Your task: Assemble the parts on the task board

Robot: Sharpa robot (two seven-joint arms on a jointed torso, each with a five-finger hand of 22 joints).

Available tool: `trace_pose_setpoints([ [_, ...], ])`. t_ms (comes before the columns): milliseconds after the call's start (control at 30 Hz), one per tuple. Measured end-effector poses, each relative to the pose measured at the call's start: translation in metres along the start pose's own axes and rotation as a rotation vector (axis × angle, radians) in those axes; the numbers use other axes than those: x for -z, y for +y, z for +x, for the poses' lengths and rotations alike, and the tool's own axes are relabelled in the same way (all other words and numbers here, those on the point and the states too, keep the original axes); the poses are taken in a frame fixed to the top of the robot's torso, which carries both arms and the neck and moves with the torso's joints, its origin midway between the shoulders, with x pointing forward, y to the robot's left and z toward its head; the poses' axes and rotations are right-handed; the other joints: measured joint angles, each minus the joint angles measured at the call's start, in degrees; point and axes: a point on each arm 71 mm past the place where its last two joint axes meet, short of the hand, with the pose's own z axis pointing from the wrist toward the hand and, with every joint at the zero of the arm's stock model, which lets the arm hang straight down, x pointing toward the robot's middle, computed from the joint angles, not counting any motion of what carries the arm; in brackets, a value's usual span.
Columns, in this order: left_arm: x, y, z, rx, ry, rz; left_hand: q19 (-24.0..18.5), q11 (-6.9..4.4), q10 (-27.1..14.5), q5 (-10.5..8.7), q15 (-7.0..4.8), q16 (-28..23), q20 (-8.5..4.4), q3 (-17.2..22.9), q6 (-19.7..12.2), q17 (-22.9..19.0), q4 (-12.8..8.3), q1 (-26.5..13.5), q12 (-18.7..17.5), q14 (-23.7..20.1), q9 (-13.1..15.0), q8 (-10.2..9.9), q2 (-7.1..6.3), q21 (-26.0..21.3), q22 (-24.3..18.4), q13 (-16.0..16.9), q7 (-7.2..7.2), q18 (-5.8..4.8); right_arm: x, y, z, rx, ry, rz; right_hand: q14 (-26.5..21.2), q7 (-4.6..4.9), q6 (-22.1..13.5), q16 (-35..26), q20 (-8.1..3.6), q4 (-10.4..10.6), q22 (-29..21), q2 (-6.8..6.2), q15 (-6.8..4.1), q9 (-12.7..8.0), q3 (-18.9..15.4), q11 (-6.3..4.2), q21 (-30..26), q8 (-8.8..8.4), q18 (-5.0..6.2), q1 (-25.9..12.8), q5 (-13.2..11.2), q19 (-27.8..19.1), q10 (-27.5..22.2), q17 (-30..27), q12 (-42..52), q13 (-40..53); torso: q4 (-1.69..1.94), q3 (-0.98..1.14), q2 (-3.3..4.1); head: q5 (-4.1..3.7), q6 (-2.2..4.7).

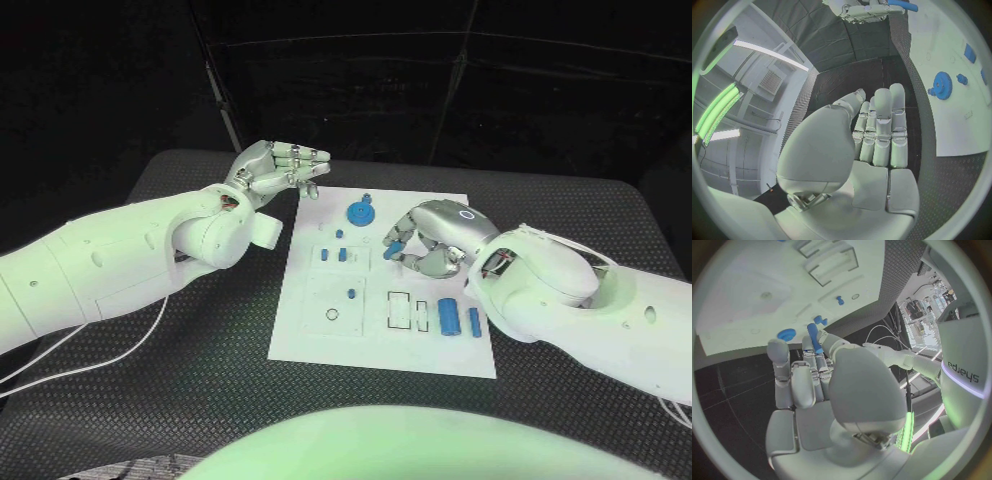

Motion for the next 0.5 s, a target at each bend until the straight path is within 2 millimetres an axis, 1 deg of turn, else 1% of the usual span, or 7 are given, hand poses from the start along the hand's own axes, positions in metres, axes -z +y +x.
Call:
trace_pose_setpoints([
  [100,-0.001,0.0,0.001,0.001,0.002,0.0,0.0,0.0,0.0,0.0,0.0,0.0,0.0,0.0,0.0,0.0,0.0,0.0,0.0,0.0,0.0,0.0,0.0,0.0,0.0,0.0,0.0,0.0,-0.007,0.015,0.007,-0.025,0.007,-0.043,0.0,0.0,-0.01,0.0,0.0,-0.05,0.0,0.0,0.0,-0.01,0.15,0.0,0.0,0.0,0.0,0.0,0.27,0.0,0.0,0.0,-0.29,0.0,0.03,-0.01,0.05,0.14,-0.06],
  [267,-0.003,0.001,0.004,0.004,0.007,0.001,0.0,0.0,0.0,0.0,0.0,0.0,0.0,0.0,0.0,0.0,0.0,0.0,0.0,0.0,0.0,0.0,0.0,0.0,0.0,0.0,0.0,0.0,-0.018,0.04,0.024,-0.062,0.04,-0.12,0.0,0.15,0.14,0.0,0.0,-0.2,-0.17,0.0,0.0,-0.03,0.3,0.0,0.0,-0.01,0.0,0.0,0.27,0.0,0.0,-0.01,-0.51,0.0,0.09,0.0,0.1,0.35,-0.27],
  [400,-0.004,0.001,0.007,0.007,0.012,0.001,0.0,0.0,0.0,0.0,0.0,0.0,0.0,0.0,0.0,0.0,0.0,0.0,0.0,0.0,0.0,0.0,0.0,-0.23,-0.04,0.0,0.0,0.0,-0.022,0.054,0.038,-0.078,0.072,-0.165,0.0,0.15,0.14,0.0,0.0,-0.3,-0.25,0.0,0.0,-0.05,0.4,0.0,0.0,-0.01,0.0,0.0,0.53,0.0,0.0,-0.02,-0.51,0.0,0.09,-0.02,0.1,0.54,-0.43],
  [500,-0.005,0.002,0.008,0.009,0.015,0.001,0.0,0.0,0.0,0.0,0.0,0.0,0.0,0.0,0.0,0.0,0.0,0.0,0.0,0.0,0.0,0.0,0.0,-0.23,-0.04,0.0,0.0,0.0,-0.025,0.059,0.047,-0.084,0.095,-0.188,0.0,0.15,0.14,0.0,0.0,-0.37,-0.37,0.0,0.0,-0.06,0.46,0.0,0.0,-0.01,0.0,0.0,0.53,0.0,0.0,-0.06,-0.74,0.0,0.02,-0.02,0.1,0.71,-0.55],
])
